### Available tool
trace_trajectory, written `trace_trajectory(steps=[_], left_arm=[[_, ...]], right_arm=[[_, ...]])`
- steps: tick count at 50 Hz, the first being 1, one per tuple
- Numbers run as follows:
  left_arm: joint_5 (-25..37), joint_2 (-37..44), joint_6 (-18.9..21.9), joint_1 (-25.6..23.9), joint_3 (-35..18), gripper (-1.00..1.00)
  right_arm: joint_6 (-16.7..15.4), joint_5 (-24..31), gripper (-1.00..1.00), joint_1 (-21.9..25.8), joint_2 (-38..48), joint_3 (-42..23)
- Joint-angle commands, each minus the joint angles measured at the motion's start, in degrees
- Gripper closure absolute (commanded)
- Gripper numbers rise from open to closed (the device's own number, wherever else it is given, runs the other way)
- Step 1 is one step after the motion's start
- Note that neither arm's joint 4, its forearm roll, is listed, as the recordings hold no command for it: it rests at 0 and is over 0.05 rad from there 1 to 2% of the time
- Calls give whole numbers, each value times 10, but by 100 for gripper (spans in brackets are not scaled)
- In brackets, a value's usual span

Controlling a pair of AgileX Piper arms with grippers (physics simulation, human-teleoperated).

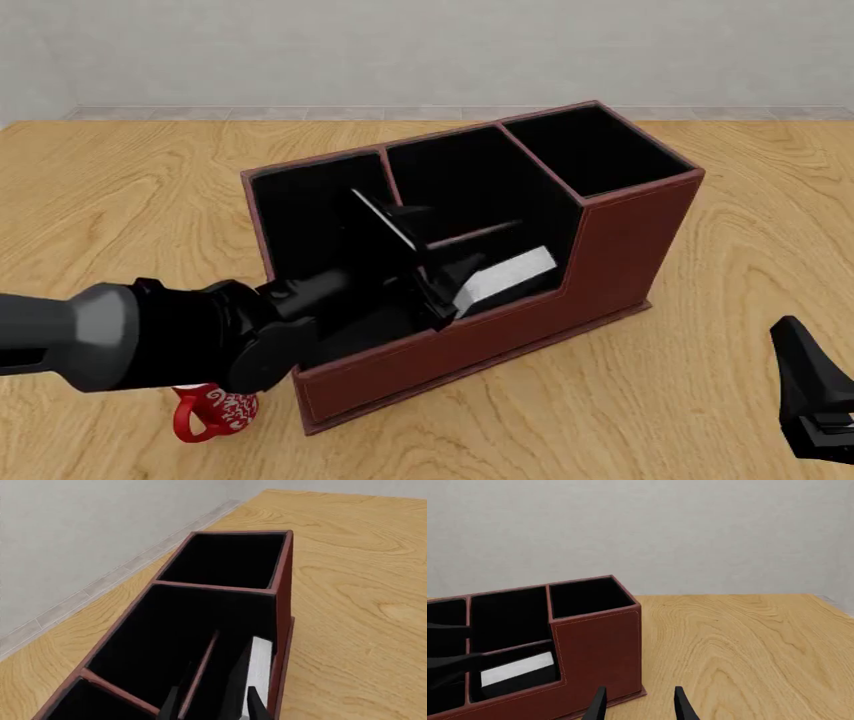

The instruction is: Pick up the book and place it in the back compartment of the caddy.

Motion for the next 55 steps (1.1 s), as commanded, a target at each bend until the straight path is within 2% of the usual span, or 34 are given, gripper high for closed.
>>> trace_trajectory(steps=[1, 13, 32, 40, 55], left_arm=[[-5, -4, 0, 0, 7, -100], [11, -36, 3, -6, 17, -100], [6, -99, 1, -5, 68, -100], [5, -143, 2, -5, 107, -100], [17, -233, -5, 42, 189, -100]], right_arm=[[0, 0, -100, 0, 0, 0], [0, 0, -100, 0, 0, 0], [0, 0, -100, 0, 0, 0], [0, 0, -100, 0, 0, 0], [0, 0, -100, 0, 0, 0]])
